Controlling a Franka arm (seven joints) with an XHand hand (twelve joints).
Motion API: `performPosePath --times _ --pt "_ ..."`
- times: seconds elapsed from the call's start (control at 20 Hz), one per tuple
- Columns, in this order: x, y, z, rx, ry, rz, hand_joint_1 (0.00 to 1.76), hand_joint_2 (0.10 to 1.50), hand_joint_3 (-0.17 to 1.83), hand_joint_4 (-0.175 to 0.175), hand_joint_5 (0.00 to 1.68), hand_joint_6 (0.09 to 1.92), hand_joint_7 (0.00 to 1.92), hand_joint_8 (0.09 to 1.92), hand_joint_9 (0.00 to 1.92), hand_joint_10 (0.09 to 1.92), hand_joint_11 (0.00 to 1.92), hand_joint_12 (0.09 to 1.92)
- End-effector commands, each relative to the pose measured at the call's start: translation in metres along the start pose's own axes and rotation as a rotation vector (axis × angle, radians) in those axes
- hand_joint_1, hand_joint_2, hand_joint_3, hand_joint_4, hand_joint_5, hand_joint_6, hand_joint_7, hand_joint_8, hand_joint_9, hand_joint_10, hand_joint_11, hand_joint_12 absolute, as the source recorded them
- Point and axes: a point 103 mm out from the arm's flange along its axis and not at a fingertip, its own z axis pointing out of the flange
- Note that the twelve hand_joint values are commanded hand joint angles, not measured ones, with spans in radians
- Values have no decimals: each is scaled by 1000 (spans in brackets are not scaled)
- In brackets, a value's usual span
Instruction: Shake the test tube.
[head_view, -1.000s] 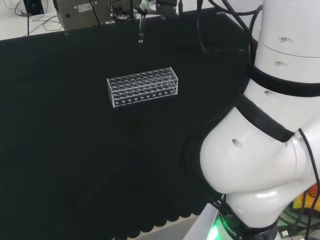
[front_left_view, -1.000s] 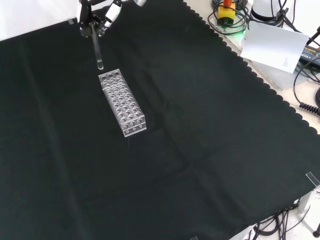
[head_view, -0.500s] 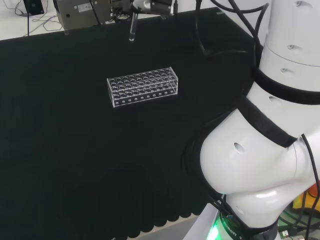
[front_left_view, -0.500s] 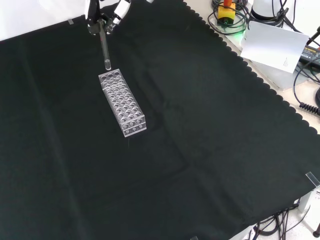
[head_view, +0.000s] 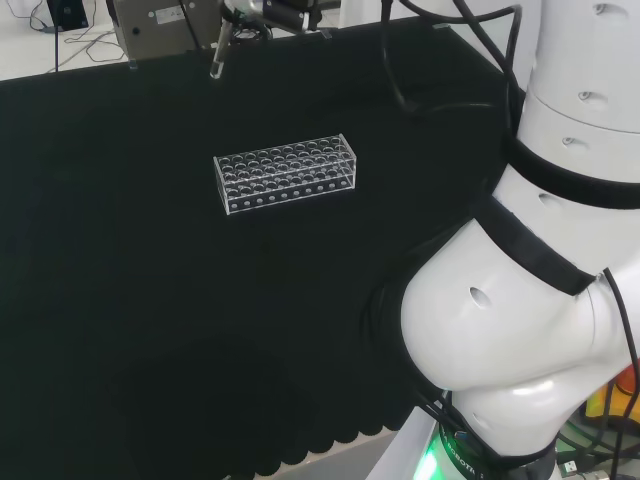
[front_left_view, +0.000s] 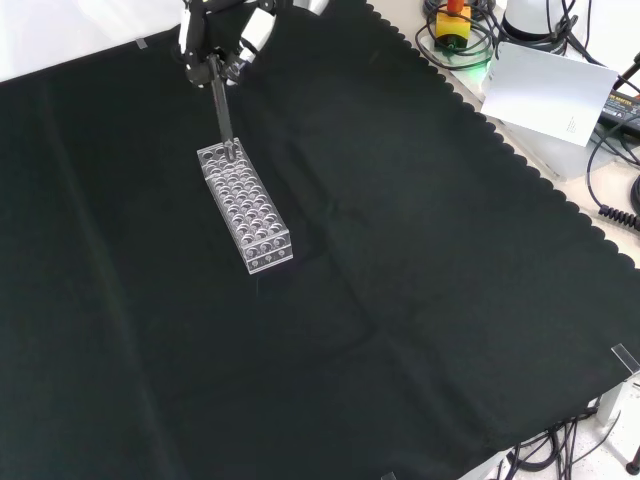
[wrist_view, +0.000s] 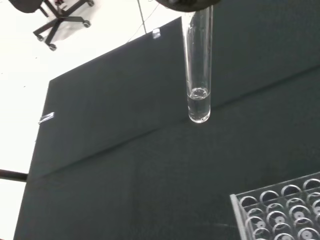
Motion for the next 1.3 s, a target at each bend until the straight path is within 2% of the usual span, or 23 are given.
performPosePath --times 0.05,0.15,0.35,0.45,0.55,0.95,1.15,1.3 --pt "-5 1 -1 -8 -81 -14 1404 1059 0 -175 1052 526 1097 1149 1079 872 1267 891" --pt "-17 1 -3 -14 -155 -14 1404 1059 0 -175 1052 526 1097 1150 1078 872 1267 891" --pt "-49 2 -10 -35 -344 1 1404 1059 0 -175 1052 526 1097 1150 1078 873 1267 891" --pt "-67 3 -17 -46 -427 23 1404 1059 0 -175 1052 526 1097 1150 1078 873 1267 891" --pt "-86 5 -26 -52 -481 60 1404 1059 0 -175 1052 525 1097 1150 1078 873 1267 892" --pt "-154 8 -72 -94 -595 227 1404 1060 0 -175 1052 525 1096 1151 1078 874 1268 893" --pt "-165 6 -86 -115 -618 249 1404 1060 0 -175 1052 526 1097 1151 1078 874 1268 894" --pt "-163 6 -85 -114 -597 252 1404 1059 0 -175 1052 527 1097 1150 1078 873 1268 894"
